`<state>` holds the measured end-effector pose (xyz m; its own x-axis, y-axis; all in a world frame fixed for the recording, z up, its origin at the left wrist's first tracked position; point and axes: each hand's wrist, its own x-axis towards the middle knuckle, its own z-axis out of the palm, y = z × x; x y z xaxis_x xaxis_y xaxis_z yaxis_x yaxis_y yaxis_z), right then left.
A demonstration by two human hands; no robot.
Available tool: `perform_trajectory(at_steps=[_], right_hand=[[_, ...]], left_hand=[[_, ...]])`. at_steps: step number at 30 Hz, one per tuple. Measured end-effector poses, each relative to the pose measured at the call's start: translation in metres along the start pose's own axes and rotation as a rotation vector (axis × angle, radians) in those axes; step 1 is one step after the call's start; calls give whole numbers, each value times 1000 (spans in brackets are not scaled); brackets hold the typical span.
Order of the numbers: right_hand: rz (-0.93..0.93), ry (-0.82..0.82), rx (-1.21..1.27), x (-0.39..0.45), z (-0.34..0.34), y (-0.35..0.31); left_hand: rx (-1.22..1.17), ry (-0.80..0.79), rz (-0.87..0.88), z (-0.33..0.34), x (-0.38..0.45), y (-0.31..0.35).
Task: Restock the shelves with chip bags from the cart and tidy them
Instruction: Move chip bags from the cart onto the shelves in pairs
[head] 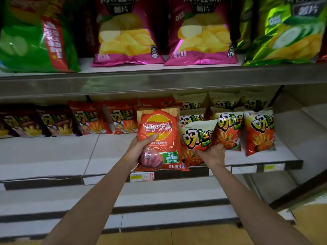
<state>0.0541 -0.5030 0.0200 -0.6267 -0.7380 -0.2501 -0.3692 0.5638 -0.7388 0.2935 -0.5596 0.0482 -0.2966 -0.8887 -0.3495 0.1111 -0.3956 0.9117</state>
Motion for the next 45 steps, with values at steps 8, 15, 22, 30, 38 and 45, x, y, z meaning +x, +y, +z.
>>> perform_trajectory(at_steps=[8, 15, 22, 30, 38, 45], right_hand=[[-254, -153, 82, -82, 18, -60], [-364, -396, 230, -185, 68, -129], [-454, -890, 271, -296, 146, -183], [-605, -1159, 234, -414, 246, -232], [-678, -1379, 132, -515, 359, -278], [-821, -1530, 76, -590, 463, -333]], left_hand=[[-28, 29, 74, -44, -60, 15], [-52, 138, 137, -130, -143, 30], [-110, 302, 248, -233, -234, 38], [-147, 542, 326, -348, -337, 35], [-258, 815, 381, -459, -419, 20], [-263, 1012, 407, -561, -462, 32]])
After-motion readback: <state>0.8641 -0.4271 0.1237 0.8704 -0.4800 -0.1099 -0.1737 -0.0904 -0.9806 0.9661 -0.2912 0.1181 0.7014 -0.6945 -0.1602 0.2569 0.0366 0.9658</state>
